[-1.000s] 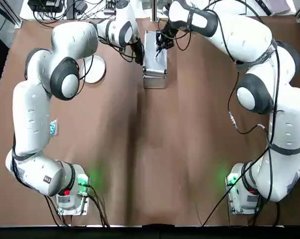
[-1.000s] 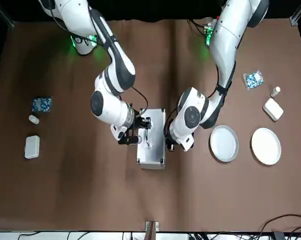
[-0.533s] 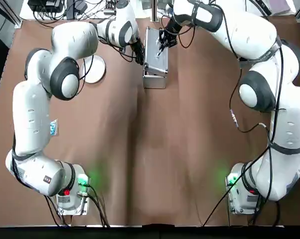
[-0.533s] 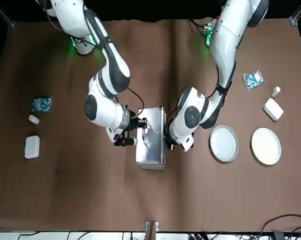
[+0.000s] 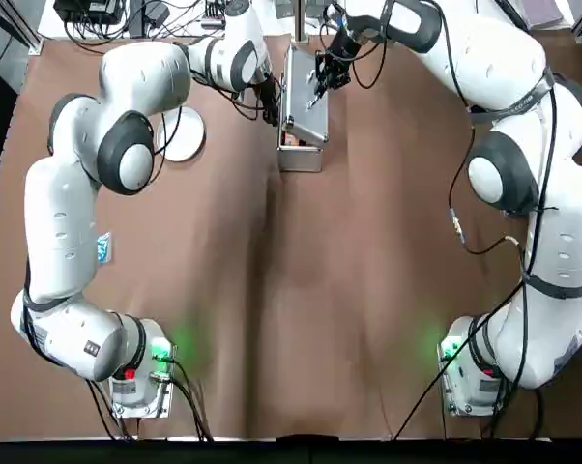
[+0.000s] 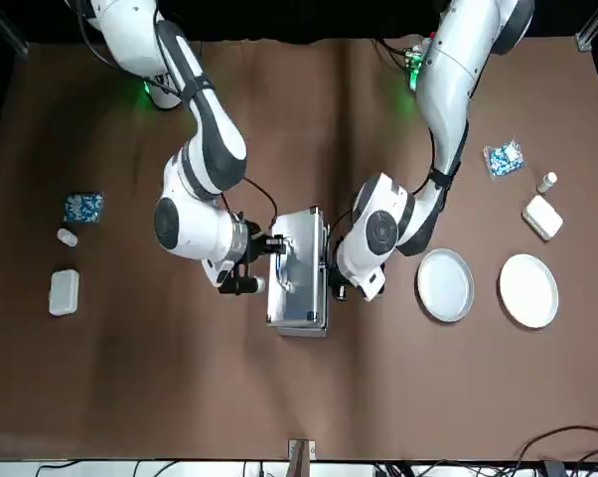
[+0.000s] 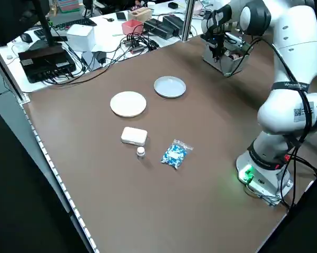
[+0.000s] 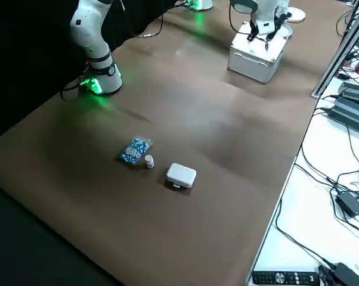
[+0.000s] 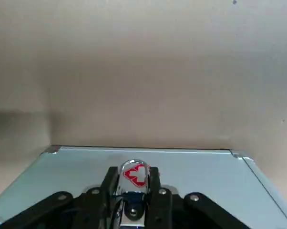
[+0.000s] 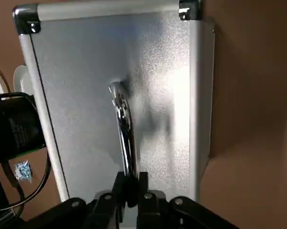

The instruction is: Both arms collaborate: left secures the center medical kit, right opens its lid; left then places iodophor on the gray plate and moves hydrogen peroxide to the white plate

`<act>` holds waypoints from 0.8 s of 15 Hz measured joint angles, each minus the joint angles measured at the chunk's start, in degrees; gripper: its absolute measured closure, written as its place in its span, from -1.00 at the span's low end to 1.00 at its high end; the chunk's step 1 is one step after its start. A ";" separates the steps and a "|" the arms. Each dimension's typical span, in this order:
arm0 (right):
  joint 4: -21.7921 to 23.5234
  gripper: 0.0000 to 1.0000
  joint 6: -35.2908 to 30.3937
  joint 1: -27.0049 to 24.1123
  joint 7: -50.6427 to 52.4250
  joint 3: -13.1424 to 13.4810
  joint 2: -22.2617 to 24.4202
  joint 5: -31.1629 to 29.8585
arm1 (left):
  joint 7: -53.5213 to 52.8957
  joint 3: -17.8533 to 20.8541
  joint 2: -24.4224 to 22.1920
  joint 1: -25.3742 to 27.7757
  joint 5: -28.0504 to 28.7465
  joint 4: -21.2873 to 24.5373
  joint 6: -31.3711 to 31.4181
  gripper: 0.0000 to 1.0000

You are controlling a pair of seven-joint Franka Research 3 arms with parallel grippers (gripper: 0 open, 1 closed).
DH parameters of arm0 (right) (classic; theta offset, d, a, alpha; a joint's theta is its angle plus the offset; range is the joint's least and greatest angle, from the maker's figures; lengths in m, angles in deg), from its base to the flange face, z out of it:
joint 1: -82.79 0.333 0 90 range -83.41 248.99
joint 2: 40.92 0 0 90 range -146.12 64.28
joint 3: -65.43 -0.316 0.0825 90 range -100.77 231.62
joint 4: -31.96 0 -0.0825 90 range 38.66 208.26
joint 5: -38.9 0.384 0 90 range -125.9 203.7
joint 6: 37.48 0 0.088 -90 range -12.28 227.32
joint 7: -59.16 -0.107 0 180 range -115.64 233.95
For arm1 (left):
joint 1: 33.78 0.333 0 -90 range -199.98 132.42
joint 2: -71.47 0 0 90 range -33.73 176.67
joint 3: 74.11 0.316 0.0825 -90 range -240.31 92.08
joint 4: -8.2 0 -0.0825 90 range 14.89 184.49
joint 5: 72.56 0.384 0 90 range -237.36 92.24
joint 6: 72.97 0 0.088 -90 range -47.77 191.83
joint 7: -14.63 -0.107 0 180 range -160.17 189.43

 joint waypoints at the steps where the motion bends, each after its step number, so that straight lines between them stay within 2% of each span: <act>1: 0.00 0.73 -0.48 -0.27 0.20 -0.01 0.11 0.03 | 0.00 0.00 0.00 0.00 0.00 0.00 0.00 0.38; 12: 0.30 0.73 -8.40 -5.31 4.73 0.05 1.35 0.08 | 0.00 0.03 0.01 0.02 0.00 -0.04 0.00 0.38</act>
